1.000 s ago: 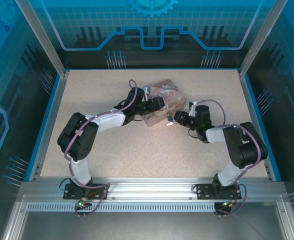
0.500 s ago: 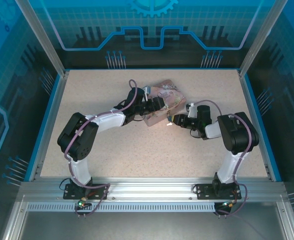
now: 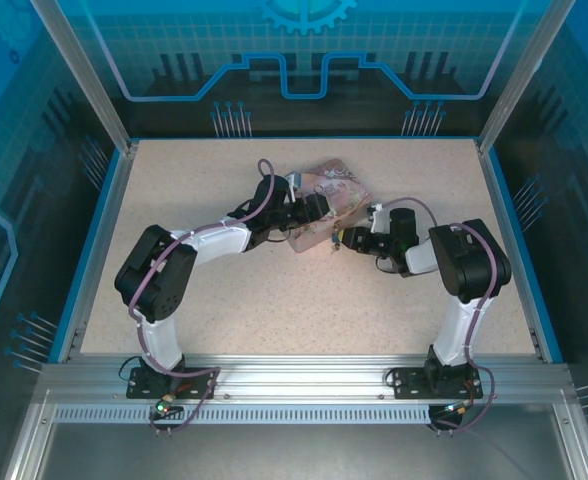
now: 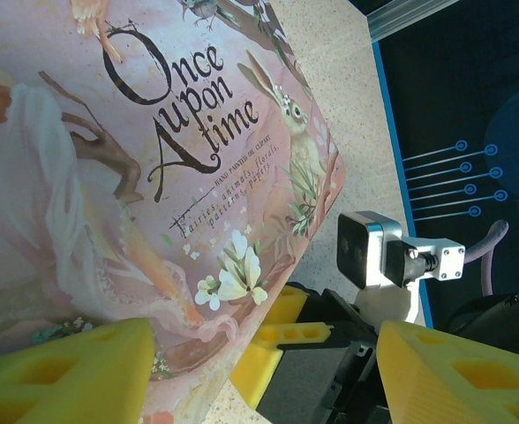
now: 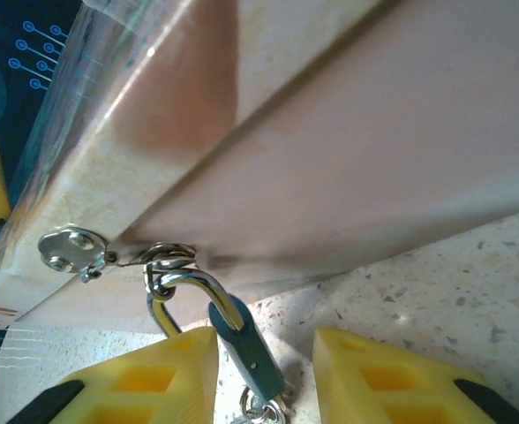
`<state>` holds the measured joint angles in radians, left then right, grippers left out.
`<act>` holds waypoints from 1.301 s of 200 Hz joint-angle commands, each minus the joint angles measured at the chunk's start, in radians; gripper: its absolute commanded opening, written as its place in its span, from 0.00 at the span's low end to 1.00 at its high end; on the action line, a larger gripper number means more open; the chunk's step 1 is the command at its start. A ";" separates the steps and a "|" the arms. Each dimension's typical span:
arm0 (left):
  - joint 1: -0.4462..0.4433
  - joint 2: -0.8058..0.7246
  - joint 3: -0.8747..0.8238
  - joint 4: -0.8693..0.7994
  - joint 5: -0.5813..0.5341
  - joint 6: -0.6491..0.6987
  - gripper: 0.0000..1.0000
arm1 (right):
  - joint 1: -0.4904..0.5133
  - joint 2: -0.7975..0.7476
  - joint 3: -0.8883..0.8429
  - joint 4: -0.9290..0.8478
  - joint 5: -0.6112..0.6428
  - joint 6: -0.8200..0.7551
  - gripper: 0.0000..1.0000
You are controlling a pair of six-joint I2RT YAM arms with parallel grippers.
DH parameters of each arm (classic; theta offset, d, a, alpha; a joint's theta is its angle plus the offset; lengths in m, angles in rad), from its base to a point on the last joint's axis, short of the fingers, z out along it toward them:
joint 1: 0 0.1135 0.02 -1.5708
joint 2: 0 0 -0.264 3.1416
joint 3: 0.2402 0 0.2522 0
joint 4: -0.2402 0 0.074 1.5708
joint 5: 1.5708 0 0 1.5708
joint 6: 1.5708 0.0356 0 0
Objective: Unlock the padlock with the key
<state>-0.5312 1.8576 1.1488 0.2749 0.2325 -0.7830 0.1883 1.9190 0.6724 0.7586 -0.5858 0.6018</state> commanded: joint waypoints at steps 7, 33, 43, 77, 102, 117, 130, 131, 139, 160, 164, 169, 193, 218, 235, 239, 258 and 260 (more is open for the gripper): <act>-0.006 0.008 -0.027 -0.120 -0.004 0.003 0.69 | 0.028 0.022 -0.023 -0.008 -0.024 0.001 0.36; -0.006 0.007 -0.030 -0.117 -0.002 0.001 0.69 | 0.036 0.032 -0.006 -0.016 -0.031 0.001 0.35; -0.005 0.006 -0.031 -0.118 -0.004 0.001 0.69 | 0.040 0.033 -0.001 -0.022 -0.024 0.001 0.34; -0.005 0.002 -0.036 -0.115 -0.005 -0.001 0.69 | 0.046 0.039 0.000 -0.012 -0.025 0.009 0.26; -0.006 0.000 -0.039 -0.118 -0.008 0.004 0.69 | 0.046 0.027 -0.027 0.035 -0.009 0.039 0.16; -0.006 0.000 -0.044 -0.118 -0.009 0.005 0.69 | 0.044 0.012 -0.043 0.061 0.014 0.071 0.10; -0.005 0.000 -0.050 -0.117 -0.009 0.004 0.69 | 0.044 -0.003 -0.051 0.081 0.033 0.104 0.09; -0.005 0.000 -0.051 -0.117 -0.009 0.004 0.69 | 0.043 -0.004 -0.051 0.082 0.035 0.107 0.09; -0.005 0.000 -0.056 -0.115 -0.008 0.003 0.69 | 0.043 -0.012 -0.057 0.088 0.052 0.129 0.08; -0.005 -0.003 -0.068 -0.111 -0.008 0.002 0.69 | 0.044 -0.042 -0.069 0.104 0.107 0.185 0.06; -0.004 -0.002 -0.069 -0.111 -0.007 0.002 0.69 | 0.046 -0.046 -0.071 0.107 0.115 0.193 0.06; -0.005 -0.003 -0.072 -0.109 -0.009 0.002 0.69 | 0.045 -0.053 -0.073 0.109 0.128 0.206 0.06; -0.005 -0.003 -0.084 -0.104 -0.007 0.002 0.69 | 0.046 -0.083 -0.069 0.115 0.160 0.243 0.05; -0.005 -0.004 -0.094 -0.102 -0.006 0.005 0.69 | 0.046 -0.109 -0.062 0.098 0.208 0.275 0.06; -0.005 -0.005 -0.100 -0.098 -0.006 0.005 0.69 | 0.048 -0.111 -0.052 0.107 0.209 0.305 0.06; -0.006 -0.005 -0.101 -0.097 -0.006 0.005 0.69 | 0.048 -0.112 -0.050 0.112 0.208 0.312 0.05; -0.007 -0.004 -0.106 -0.095 -0.006 0.006 0.69 | 0.053 -0.119 -0.039 0.088 0.227 0.328 0.05; -0.006 -0.004 -0.106 -0.095 -0.007 0.007 0.69 | 0.053 -0.119 -0.038 0.084 0.230 0.329 0.05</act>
<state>-0.5381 1.8408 1.1007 0.3355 0.2329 -0.7830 0.2474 1.8477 0.6075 0.8135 -0.4587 0.8799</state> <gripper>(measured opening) 0.686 0.056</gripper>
